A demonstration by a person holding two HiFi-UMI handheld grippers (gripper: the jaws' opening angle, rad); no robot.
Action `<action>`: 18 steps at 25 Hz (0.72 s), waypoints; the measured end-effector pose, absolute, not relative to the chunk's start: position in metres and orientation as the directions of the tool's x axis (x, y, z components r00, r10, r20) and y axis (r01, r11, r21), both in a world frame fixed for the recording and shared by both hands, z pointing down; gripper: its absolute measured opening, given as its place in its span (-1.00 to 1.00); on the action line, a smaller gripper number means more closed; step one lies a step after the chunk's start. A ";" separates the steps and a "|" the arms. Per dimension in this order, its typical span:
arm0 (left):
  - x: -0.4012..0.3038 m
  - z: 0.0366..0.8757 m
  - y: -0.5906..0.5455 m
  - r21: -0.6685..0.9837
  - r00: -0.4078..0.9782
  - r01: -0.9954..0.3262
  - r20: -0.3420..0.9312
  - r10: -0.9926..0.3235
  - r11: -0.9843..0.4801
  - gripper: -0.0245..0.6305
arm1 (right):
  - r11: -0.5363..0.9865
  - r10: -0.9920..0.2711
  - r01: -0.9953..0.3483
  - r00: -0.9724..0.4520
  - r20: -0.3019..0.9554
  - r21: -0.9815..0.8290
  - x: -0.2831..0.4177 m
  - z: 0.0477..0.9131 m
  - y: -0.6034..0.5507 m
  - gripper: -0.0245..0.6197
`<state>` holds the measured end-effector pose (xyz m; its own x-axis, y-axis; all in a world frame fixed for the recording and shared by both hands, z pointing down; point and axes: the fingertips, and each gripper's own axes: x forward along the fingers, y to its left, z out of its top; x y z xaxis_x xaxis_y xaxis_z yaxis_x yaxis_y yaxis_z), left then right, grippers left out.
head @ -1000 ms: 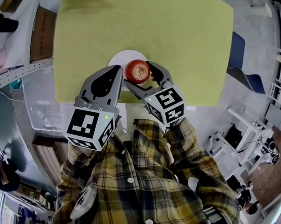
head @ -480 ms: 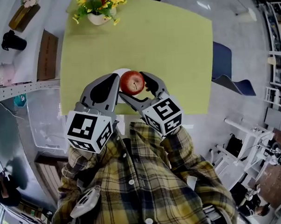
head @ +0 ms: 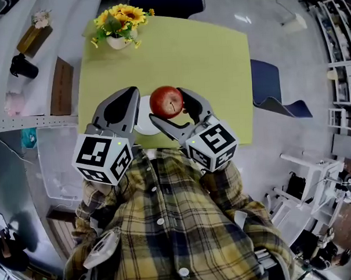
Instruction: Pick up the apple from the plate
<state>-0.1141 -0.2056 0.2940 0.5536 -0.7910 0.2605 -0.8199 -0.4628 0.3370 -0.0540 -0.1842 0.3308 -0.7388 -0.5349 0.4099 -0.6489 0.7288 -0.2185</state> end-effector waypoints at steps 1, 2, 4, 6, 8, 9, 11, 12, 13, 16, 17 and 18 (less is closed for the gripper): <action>-0.113 0.290 -0.205 0.339 0.553 -0.819 0.253 -0.794 -0.463 -0.91 | 0.728 -0.545 -0.651 -0.739 0.396 -0.213 -0.052 0.323 -0.184 0.25; -0.112 0.287 -0.204 0.342 0.555 -0.817 0.245 -0.795 -0.465 -0.91 | 0.730 -0.554 -0.653 -0.739 0.384 -0.203 -0.051 0.316 -0.183 0.25; -0.108 0.282 -0.203 0.346 0.564 -0.809 0.231 -0.793 -0.475 -0.91 | 0.734 -0.568 -0.656 -0.735 0.371 -0.176 -0.049 0.305 -0.183 0.25; -0.103 0.277 -0.202 0.342 0.573 -0.803 0.223 -0.788 -0.488 -0.91 | 0.737 -0.574 -0.657 -0.732 0.368 -0.157 -0.048 0.299 -0.181 0.25; -0.100 0.274 -0.201 0.333 0.579 -0.801 0.215 -0.786 -0.498 -0.91 | 0.738 -0.575 -0.656 -0.734 0.362 -0.158 -0.046 0.296 -0.180 0.25; -0.098 0.272 -0.201 0.331 0.581 -0.800 0.212 -0.786 -0.501 -0.91 | 0.737 -0.575 -0.656 -0.737 0.356 -0.166 -0.046 0.295 -0.179 0.25; -0.097 0.270 -0.200 0.332 0.583 -0.797 0.210 -0.785 -0.504 -0.91 | 0.731 -0.576 -0.655 -0.742 0.343 -0.189 -0.044 0.293 -0.178 0.25; -0.096 0.270 -0.199 0.335 0.584 -0.796 0.210 -0.784 -0.504 -0.91 | 0.729 -0.577 -0.656 -0.743 0.340 -0.195 -0.043 0.292 -0.177 0.25; -0.096 0.270 -0.199 0.337 0.585 -0.796 0.210 -0.784 -0.503 -0.91 | 0.729 -0.578 -0.656 -0.742 0.339 -0.194 -0.043 0.291 -0.176 0.25; -0.097 0.273 -0.196 0.341 0.583 -0.796 0.211 -0.785 -0.500 -0.91 | 0.736 -0.576 -0.653 -0.743 0.342 -0.178 -0.043 0.290 -0.174 0.25; -0.096 0.274 -0.194 0.342 0.583 -0.796 0.213 -0.784 -0.499 -0.91 | 0.738 -0.574 -0.651 -0.743 0.344 -0.175 -0.042 0.291 -0.172 0.25; -0.096 0.275 -0.193 0.343 0.584 -0.795 0.216 -0.782 -0.499 -0.91 | 0.740 -0.573 -0.651 -0.743 0.346 -0.171 -0.042 0.291 -0.171 0.25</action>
